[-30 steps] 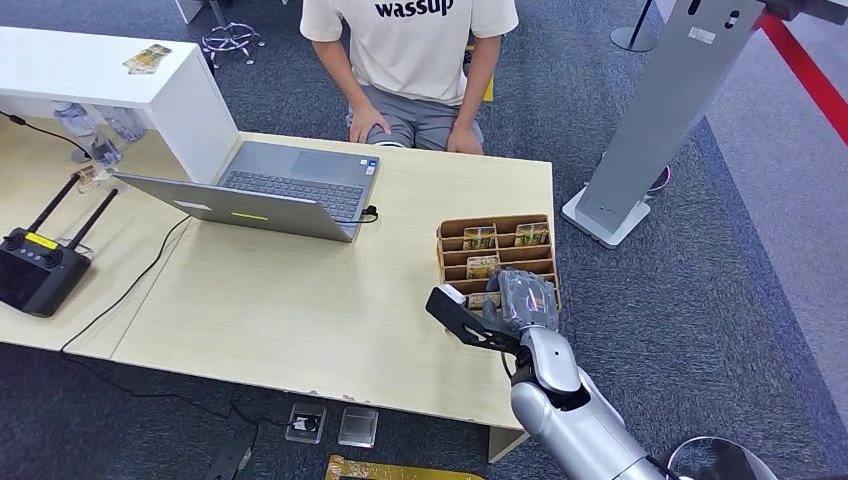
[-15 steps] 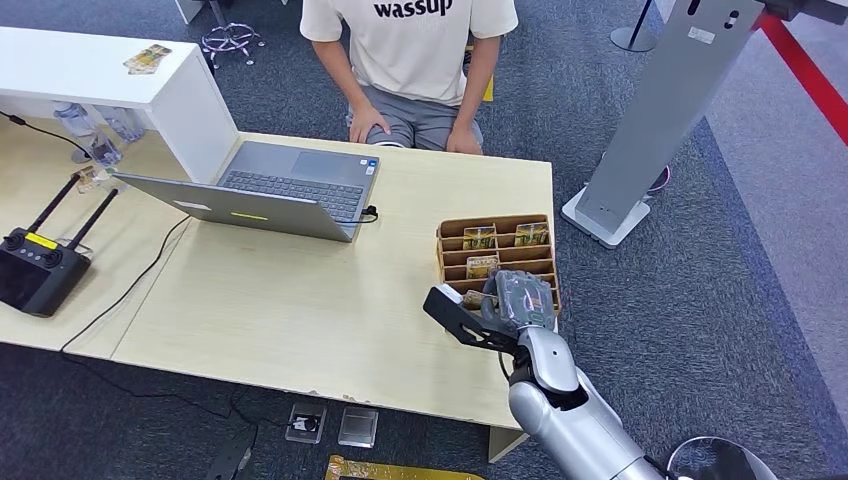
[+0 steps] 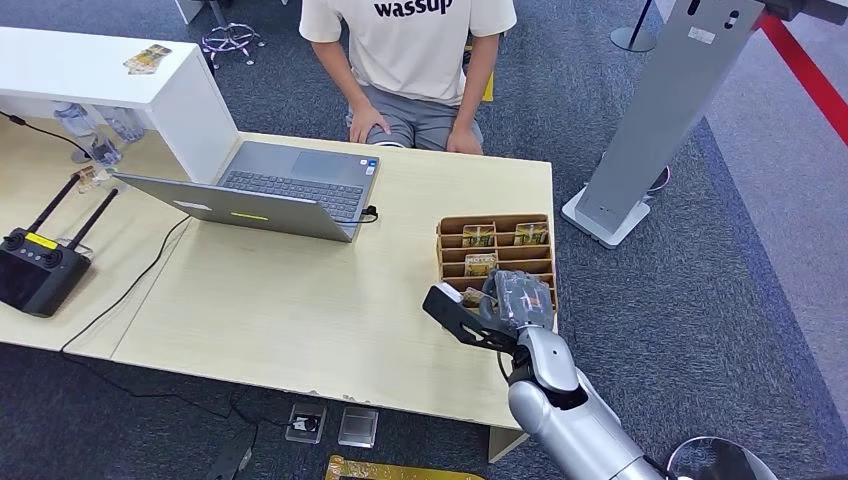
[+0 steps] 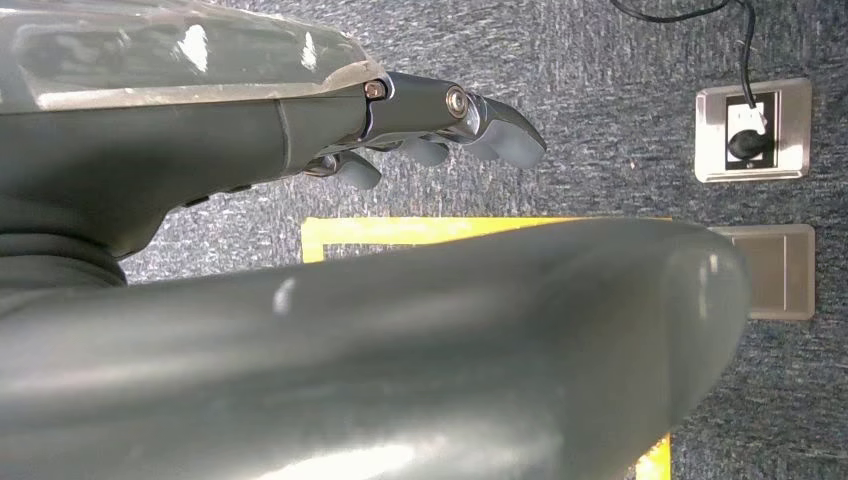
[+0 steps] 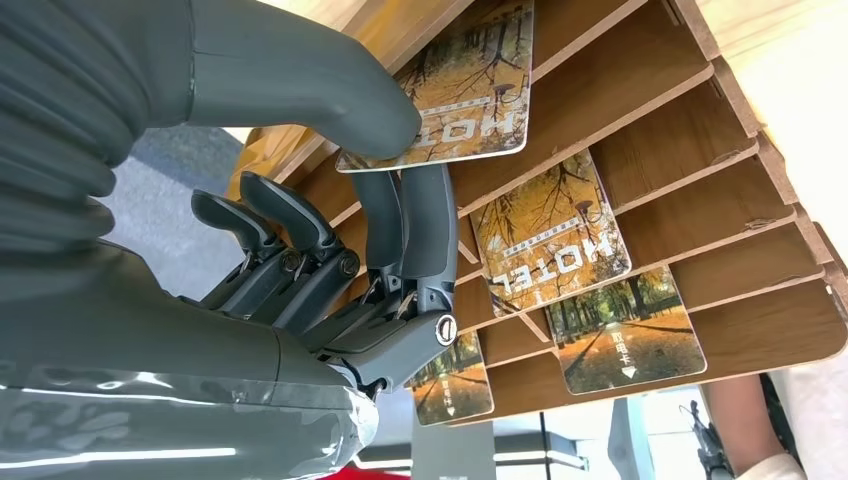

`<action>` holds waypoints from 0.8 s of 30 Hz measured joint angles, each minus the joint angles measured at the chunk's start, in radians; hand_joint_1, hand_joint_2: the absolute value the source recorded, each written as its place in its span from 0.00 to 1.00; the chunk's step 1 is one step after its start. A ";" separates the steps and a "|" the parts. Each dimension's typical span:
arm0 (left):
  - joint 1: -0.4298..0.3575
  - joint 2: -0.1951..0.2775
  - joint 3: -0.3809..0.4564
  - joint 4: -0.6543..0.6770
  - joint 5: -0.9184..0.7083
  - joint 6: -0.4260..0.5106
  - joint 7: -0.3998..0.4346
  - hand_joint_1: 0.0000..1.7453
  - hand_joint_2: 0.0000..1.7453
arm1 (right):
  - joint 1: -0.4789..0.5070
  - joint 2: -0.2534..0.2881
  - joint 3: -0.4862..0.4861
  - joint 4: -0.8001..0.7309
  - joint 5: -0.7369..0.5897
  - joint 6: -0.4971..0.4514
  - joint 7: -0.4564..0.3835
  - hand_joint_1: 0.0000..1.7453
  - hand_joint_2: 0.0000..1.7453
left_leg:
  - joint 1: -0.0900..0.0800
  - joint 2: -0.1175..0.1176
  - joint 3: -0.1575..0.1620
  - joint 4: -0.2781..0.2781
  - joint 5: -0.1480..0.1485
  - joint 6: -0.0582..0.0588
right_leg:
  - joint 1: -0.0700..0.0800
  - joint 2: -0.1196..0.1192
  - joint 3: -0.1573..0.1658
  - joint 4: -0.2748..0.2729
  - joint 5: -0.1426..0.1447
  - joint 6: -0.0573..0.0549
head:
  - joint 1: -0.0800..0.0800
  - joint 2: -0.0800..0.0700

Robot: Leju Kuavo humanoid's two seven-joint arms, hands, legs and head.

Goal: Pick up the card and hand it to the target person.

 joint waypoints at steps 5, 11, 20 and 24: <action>0.000 0.000 0.000 0.000 0.000 -0.001 -0.005 0.00 0.00 | -0.002 0.000 -0.001 0.000 -0.043 0.009 -0.016 1.00 1.00 | 0.000 0.000 0.000 0.000 0.000 0.000 | 0.000 0.000 0.000 0.000 0.000 0.000 | 0.000 0.000; 0.000 0.000 0.000 0.000 0.000 -0.002 -0.008 0.00 0.00 | -0.010 -0.004 -0.005 -0.005 -0.115 0.029 -0.034 1.00 1.00 | 0.000 0.000 0.000 0.000 0.000 0.000 | 0.000 0.000 0.000 0.000 0.000 0.000 | 0.000 0.000; 0.000 0.001 0.000 0.000 0.000 -0.010 -0.009 0.00 0.00 | -0.046 -0.064 -0.033 -0.127 -0.269 0.093 -0.049 1.00 1.00 | 0.000 0.000 0.000 0.000 0.000 0.000 | 0.000 0.000 0.000 0.000 0.000 0.000 | 0.000 0.000; 0.001 0.003 0.000 0.000 0.002 -0.011 -0.013 0.00 0.00 | -0.071 -0.101 -0.048 -0.213 -0.267 0.074 -0.026 1.00 1.00 | 0.000 0.000 0.000 0.000 0.000 0.000 | 0.000 0.000 0.000 0.000 0.000 0.000 | 0.000 0.000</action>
